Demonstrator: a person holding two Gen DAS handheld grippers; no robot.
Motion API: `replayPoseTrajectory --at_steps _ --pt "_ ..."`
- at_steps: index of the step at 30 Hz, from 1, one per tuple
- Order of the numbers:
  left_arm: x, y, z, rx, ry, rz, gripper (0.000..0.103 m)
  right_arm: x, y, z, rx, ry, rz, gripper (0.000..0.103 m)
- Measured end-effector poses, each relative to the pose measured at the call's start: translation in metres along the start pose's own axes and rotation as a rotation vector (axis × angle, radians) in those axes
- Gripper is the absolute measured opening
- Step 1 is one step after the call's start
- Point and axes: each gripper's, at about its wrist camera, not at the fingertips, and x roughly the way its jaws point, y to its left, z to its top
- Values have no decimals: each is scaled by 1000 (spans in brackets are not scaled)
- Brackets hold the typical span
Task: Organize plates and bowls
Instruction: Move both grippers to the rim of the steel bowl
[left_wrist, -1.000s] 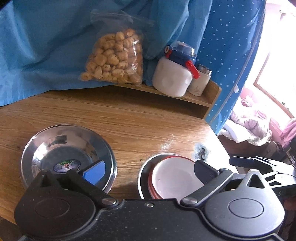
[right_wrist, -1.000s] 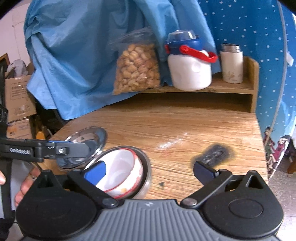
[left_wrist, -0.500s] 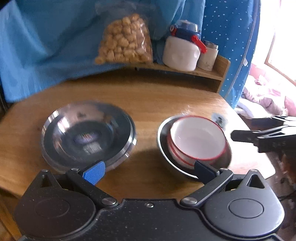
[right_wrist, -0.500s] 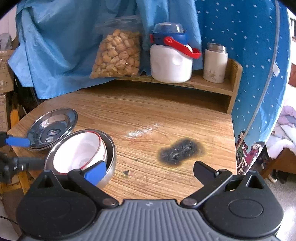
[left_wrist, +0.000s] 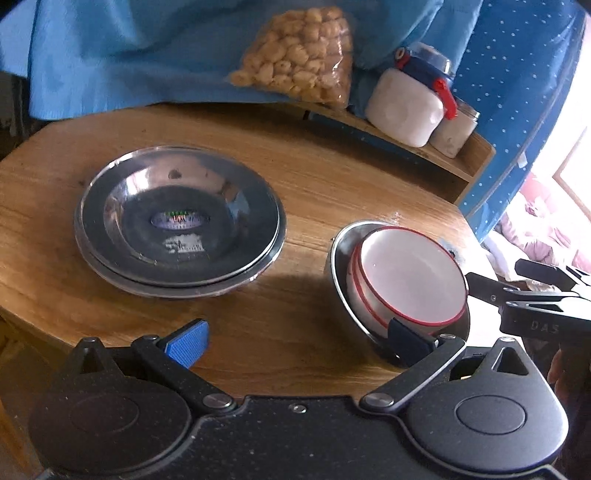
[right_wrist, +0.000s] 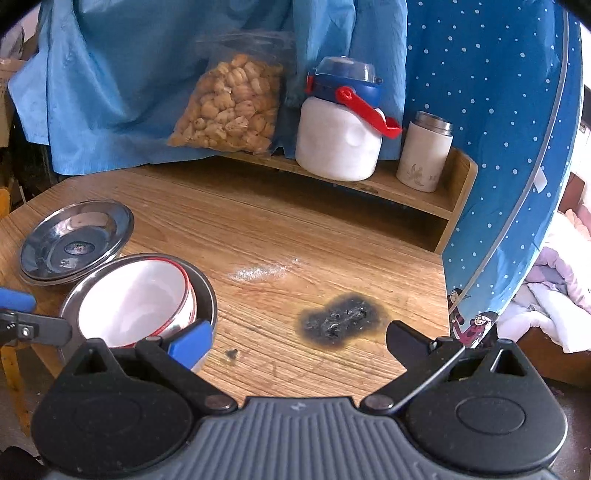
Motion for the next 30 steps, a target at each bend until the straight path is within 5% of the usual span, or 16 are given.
replayPoseTrajectory --at_steps 7,15,20,30 --pt "1 -3 -8 -64 -43 53 102 0 8 -8 -28 -43 -147 103" --pt "-3 -12 -10 -63 -82 105 100 -14 1 -21 162 -119 -67 103" --pt "-1 -9 -11 -117 -92 92 92 -9 12 -27 186 -108 -175 103" --pt "-2 -5 -14 -140 -141 38 75 -20 13 -35 267 -114 -125 103"
